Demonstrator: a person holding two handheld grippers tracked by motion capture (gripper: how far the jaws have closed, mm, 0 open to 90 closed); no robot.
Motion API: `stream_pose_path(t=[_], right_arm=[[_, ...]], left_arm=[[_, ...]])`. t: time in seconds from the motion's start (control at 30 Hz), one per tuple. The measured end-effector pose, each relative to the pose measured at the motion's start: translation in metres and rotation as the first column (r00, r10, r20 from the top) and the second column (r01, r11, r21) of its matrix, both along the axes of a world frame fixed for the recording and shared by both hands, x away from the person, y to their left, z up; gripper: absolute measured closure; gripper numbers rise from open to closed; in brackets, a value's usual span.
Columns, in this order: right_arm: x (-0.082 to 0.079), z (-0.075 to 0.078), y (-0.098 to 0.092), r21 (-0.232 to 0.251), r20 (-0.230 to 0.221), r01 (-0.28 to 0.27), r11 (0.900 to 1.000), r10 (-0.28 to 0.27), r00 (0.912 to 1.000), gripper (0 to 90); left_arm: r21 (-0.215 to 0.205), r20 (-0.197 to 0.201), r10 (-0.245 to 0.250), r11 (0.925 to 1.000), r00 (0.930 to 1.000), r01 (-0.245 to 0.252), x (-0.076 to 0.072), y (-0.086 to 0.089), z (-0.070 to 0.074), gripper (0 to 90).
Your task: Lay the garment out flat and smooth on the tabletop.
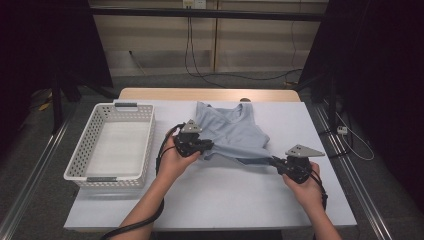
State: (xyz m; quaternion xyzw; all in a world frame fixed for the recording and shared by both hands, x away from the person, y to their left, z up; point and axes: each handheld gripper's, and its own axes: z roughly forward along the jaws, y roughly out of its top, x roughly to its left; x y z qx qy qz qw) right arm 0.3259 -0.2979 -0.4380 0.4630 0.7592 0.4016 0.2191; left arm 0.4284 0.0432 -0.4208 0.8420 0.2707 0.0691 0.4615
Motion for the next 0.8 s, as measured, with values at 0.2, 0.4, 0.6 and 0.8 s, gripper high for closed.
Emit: stream_pose_path(t=[0.2,0.4,0.6,0.8], right_arm=[[0.004,-0.009,-0.007,0.019,-0.025,0.014,1.0,-0.013,0.9996,85.8],[0.006,-0.011,-0.013,0.038,-0.032,0.032,0.999,-0.031,0.999,86.4],[0.009,-0.008,-0.018,0.037,-0.025,0.05,0.998,-0.049,0.9985,87.6],[0.008,-0.008,-0.027,0.042,-0.024,0.074,0.996,-0.073,0.997,87.7]], left_arm=[[0.014,-0.005,0.004,0.9999,1.0,-0.004,0.0,-0.003,-0.004,65.6],[0.041,0.009,0.016,0.9991,0.9998,-0.016,-0.001,-0.002,-0.006,49.0],[0.059,0.011,0.029,0.9978,0.9995,-0.029,-0.005,0.002,-0.009,47.5],[0.051,-0.006,0.035,0.9981,0.9994,-0.034,-0.005,0.009,-0.008,52.5]])
